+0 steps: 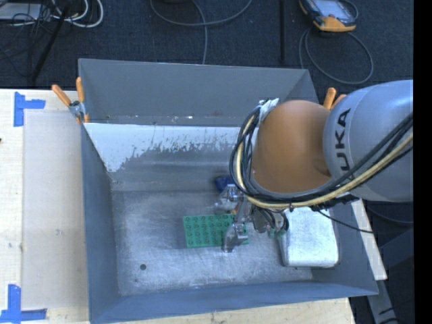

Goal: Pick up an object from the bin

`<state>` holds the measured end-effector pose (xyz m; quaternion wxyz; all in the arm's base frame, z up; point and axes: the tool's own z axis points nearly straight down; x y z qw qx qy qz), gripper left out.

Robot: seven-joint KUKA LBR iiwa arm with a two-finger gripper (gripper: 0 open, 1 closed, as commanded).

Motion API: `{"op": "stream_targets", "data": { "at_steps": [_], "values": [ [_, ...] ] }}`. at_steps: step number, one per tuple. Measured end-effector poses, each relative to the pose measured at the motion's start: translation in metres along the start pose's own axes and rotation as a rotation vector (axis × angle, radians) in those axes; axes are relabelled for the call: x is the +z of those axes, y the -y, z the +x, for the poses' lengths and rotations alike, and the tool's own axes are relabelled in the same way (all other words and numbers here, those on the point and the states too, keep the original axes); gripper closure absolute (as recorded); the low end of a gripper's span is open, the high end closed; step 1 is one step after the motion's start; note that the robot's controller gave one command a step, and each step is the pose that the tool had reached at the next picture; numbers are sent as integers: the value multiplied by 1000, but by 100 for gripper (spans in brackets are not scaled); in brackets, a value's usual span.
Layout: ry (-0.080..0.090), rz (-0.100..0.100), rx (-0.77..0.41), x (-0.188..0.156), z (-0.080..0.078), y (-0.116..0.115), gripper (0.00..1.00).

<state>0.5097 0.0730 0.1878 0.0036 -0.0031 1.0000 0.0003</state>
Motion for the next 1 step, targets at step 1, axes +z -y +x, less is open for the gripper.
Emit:
{"op": "stream_targets", "data": {
  "at_steps": [1],
  "values": [
    [-8,1,-2,4,2,0,100]
  ]
}}
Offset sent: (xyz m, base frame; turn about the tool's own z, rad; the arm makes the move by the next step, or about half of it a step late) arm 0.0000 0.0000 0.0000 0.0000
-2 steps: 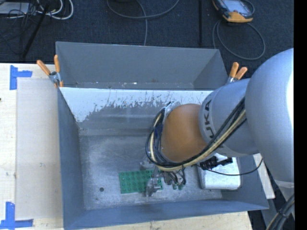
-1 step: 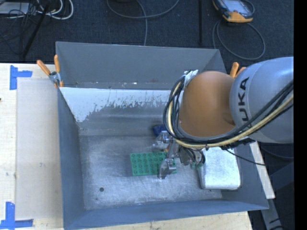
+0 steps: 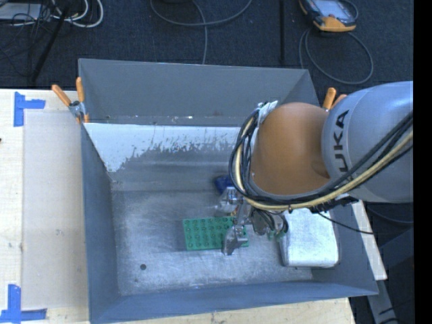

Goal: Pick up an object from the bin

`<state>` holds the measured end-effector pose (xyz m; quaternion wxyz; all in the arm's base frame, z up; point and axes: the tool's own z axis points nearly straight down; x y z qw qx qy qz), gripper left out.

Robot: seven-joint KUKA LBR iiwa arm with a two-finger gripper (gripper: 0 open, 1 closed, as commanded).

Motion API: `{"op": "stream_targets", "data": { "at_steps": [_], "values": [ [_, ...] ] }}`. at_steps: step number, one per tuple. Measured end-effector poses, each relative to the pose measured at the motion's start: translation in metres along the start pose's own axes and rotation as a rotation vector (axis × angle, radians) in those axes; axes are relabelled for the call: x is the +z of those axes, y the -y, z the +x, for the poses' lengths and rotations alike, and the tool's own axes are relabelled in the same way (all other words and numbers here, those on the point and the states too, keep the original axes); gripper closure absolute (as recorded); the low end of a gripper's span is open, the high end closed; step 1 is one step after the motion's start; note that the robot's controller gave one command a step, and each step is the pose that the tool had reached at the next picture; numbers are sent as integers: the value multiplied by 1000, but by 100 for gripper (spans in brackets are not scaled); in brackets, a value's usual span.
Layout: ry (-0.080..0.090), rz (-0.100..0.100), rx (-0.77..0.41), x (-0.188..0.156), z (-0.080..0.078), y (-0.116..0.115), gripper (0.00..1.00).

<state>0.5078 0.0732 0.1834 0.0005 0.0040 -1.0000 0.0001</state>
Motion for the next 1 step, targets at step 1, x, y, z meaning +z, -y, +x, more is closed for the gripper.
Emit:
{"op": "stream_targets", "data": {
  "at_steps": [1],
  "values": [
    [6,-1,3,-57,-4,-1,100]
  ]
}}
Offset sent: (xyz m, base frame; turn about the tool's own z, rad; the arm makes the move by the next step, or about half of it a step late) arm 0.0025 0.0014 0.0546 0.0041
